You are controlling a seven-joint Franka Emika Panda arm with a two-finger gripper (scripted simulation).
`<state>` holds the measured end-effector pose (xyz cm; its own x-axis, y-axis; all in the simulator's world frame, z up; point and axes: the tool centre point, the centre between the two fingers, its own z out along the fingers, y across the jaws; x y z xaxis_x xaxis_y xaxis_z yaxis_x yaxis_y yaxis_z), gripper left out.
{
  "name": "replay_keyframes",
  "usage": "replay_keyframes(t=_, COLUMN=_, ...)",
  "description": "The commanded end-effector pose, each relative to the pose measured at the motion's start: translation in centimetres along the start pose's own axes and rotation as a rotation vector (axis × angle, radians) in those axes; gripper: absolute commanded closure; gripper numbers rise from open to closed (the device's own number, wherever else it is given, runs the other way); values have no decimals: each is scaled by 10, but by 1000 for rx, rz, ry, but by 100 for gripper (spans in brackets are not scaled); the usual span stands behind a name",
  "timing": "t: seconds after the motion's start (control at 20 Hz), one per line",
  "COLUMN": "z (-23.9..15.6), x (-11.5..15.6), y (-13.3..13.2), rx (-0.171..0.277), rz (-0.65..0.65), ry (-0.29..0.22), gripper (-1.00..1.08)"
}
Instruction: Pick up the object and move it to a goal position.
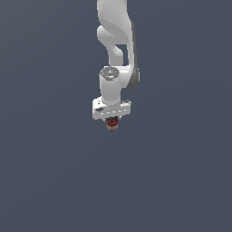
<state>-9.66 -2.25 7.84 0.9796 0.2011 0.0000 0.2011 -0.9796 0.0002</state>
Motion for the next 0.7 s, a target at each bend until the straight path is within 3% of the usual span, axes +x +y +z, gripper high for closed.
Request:
replay_keyframes(t=0.0, z=1, x=0, y=0, rx=0, rz=0, ry=0, gripper=108)
replay_keyframes(t=0.65, z=-11, x=18, y=-7, rx=0, rz=0, ry=0, gripper=108)
